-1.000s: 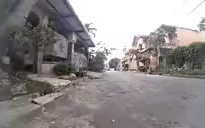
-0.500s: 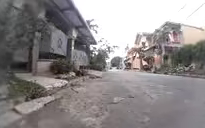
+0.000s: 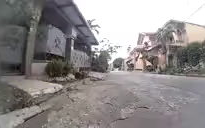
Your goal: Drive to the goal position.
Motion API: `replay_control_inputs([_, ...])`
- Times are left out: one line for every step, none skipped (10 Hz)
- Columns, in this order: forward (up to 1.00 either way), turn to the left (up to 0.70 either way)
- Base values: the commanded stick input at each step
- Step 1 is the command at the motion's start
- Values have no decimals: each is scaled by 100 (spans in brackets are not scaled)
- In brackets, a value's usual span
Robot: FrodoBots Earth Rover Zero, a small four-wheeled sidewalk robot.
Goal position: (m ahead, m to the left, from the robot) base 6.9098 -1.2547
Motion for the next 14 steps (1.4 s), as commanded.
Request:
replay_control_inputs([100, -25])
replay_control_inputs([100, -7])
replay_control_inputs([100, 0])
replay_control_inputs([100, 0])
replay_control_inputs([100, 0])
replay_control_inputs([100, 0])
replay_control_inputs([100, 0])
replay_control_inputs([100, 0])
replay_control_inputs([100, 0])
replay_control_inputs([100, 0])
replay_control_inputs([100, 0])
replay_control_inputs([100, 0])
replay_control_inputs([100, 0])
replay_control_inputs([100, 0])
